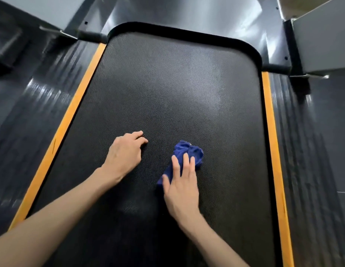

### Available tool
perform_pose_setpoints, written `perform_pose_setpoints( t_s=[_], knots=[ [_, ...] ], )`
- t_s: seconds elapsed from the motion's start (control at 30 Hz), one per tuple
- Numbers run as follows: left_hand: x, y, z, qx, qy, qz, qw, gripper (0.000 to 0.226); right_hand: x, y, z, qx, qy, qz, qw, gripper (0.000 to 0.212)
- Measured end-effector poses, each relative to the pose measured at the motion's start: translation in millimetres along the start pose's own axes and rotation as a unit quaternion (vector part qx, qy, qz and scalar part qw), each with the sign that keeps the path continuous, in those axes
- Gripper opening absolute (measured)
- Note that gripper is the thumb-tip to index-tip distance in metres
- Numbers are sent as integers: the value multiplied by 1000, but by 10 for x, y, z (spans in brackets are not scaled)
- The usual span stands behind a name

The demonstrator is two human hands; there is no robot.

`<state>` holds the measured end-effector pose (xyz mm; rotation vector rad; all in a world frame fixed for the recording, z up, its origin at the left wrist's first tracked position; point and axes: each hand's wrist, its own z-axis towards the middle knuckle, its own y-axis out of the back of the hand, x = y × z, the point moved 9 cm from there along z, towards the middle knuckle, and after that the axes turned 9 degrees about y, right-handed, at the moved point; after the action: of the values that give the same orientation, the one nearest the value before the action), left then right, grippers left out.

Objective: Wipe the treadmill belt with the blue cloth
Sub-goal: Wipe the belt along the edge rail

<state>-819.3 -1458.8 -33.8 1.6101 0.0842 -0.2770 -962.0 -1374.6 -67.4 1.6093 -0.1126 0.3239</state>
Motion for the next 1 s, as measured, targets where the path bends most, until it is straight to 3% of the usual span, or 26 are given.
perform_pose_setpoints(
  t_s=[0.07,0.2,0.3,0.37,0.47,0.53,0.63,0.73,0.8,0.83,0.87,0.93,1.0],
  knots=[
    [89,4,46,-9,27,16,999,32,-294,151,228,-41,40,7,998,59],
    [241,50,106,18,102,-18,994,47,-1048,487,725,-87,1,129,988,59],
    [309,-6,98,86,139,-5,987,64,-1322,541,1041,-114,-73,210,968,42],
    [299,-14,98,94,125,-10,988,71,-1306,531,1204,-138,-89,189,968,48],
    [332,-17,104,96,121,-64,986,72,-1094,407,1278,-139,-69,58,986,55],
    [400,1,94,100,137,-137,976,66,-705,304,1240,-124,6,47,991,53],
    [460,96,100,67,151,-172,971,54,85,105,814,-87,194,44,976,45],
    [446,171,95,45,184,-125,974,43,527,-162,345,-10,369,38,929,45],
    [411,186,45,33,180,-120,976,41,644,-200,291,37,497,35,867,47],
    [402,179,7,31,175,-135,975,41,584,-170,364,15,524,53,850,50],
    [389,153,-32,30,163,-153,974,41,395,-77,548,-7,487,87,869,52],
    [323,79,-102,33,119,-165,979,42,-392,276,1073,-58,286,46,955,42],
    [295,33,-156,26,93,-151,984,41,-1291,589,1344,-130,90,21,987,40]
  ],
)
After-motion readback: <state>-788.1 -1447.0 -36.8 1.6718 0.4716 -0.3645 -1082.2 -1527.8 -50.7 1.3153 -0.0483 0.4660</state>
